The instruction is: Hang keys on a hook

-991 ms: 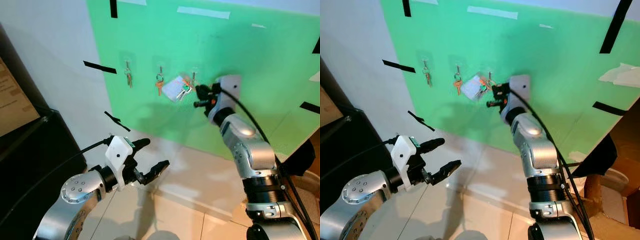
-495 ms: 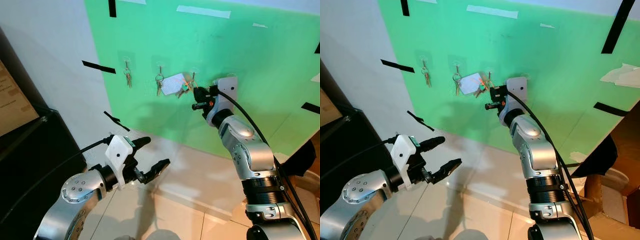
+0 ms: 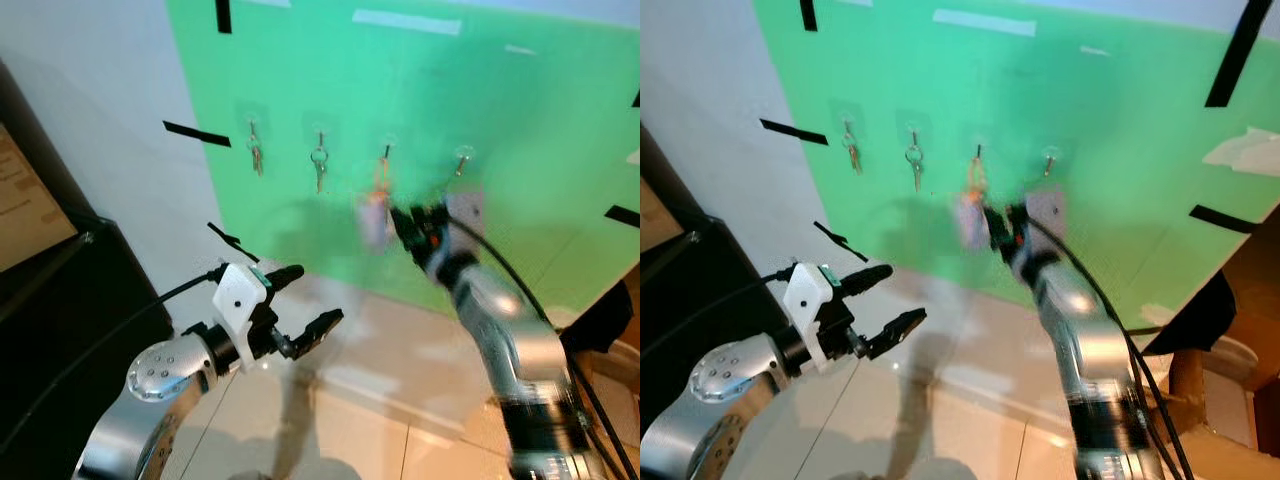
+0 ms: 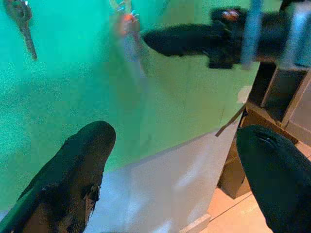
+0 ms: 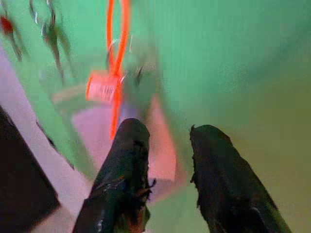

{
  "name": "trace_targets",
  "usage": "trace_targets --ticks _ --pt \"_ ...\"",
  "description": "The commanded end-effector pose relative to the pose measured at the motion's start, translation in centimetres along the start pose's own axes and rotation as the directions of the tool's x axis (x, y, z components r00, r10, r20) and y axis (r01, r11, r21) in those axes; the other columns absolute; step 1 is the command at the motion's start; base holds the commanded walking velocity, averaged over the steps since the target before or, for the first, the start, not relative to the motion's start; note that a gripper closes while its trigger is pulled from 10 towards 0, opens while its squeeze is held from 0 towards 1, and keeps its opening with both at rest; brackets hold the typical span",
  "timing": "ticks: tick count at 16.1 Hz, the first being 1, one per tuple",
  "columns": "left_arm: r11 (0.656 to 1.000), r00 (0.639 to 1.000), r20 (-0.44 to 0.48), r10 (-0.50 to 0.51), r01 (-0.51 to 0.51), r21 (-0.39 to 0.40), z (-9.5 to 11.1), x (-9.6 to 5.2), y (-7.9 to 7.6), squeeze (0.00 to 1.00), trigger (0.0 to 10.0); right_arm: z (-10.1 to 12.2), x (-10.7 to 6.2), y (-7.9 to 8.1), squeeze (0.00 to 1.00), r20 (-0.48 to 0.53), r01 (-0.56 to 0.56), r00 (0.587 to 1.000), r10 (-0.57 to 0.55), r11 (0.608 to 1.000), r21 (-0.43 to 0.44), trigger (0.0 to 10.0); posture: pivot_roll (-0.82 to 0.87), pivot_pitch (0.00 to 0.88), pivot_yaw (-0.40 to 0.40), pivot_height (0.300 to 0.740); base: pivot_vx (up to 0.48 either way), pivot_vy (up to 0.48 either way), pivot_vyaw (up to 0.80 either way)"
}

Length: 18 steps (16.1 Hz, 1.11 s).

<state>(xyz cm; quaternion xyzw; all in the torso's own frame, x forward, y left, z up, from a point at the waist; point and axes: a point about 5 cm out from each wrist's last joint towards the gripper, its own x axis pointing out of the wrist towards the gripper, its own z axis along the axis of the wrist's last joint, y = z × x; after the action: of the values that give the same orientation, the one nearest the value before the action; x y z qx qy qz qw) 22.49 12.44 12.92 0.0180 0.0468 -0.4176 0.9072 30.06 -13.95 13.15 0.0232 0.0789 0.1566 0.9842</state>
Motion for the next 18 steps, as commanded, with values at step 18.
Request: trace_targets --ticks 18 --pt "0.844 0.833 -0.143 0.535 -0.519 0.134 -6.3 1.0 2.9 0.37 10.0 -5.5 -8.0 -3.3 1.0 -0.149 0.466 0.87 -0.47 0.883 -0.059 10.0 -0.07 0.0 0.008 0.74 0.0 0.0 -0.65"
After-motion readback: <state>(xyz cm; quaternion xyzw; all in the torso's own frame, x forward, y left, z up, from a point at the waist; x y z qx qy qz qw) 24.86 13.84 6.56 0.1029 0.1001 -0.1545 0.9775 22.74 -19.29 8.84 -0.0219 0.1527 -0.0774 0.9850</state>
